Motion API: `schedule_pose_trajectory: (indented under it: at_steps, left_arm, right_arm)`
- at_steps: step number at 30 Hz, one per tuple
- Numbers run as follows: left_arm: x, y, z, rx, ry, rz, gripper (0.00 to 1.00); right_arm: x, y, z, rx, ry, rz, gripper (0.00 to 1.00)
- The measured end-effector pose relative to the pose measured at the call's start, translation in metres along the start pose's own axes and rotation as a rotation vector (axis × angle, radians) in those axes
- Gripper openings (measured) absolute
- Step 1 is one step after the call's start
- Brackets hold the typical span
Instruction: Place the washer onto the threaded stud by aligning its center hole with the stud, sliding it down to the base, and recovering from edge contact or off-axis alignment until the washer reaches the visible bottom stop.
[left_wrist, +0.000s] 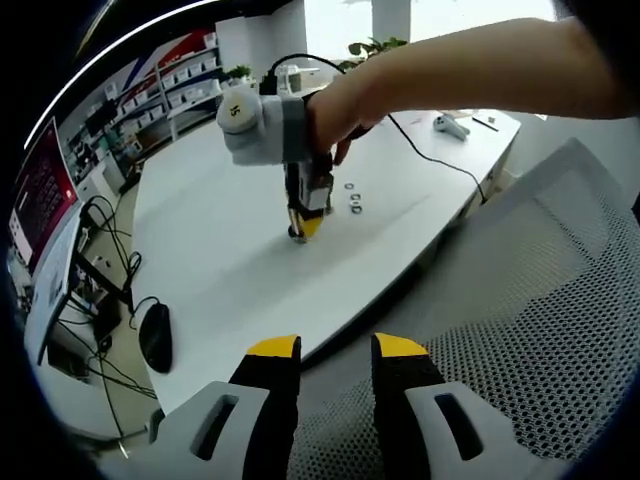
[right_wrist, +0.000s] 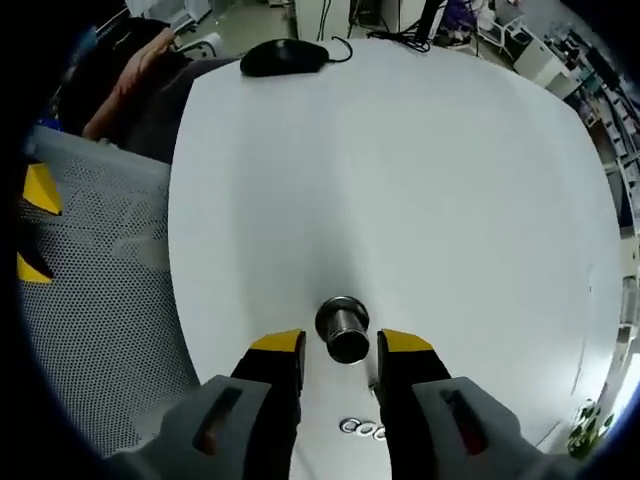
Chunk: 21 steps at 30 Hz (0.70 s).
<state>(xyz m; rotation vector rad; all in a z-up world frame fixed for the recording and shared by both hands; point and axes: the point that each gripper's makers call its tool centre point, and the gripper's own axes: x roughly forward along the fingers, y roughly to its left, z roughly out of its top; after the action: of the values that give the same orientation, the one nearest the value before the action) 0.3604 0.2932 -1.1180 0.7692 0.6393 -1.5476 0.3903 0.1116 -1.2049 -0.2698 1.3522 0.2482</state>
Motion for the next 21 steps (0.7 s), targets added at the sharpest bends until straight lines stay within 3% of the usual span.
schedule_pose_trajectory:
  at_steps: [11,21]
  left_arm:
    - [0.0,0.0,0.0,0.0,-0.002,0.0,0.26]
    - [-0.001,0.003,-0.002,-0.008,0.001,0.011,0.27]
  right_arm:
    - [-0.053,-0.005,-0.014,0.062,-0.159,-0.059,0.31]
    - [-0.089,-0.023,-0.046,0.112,-0.298,-0.097,0.29]
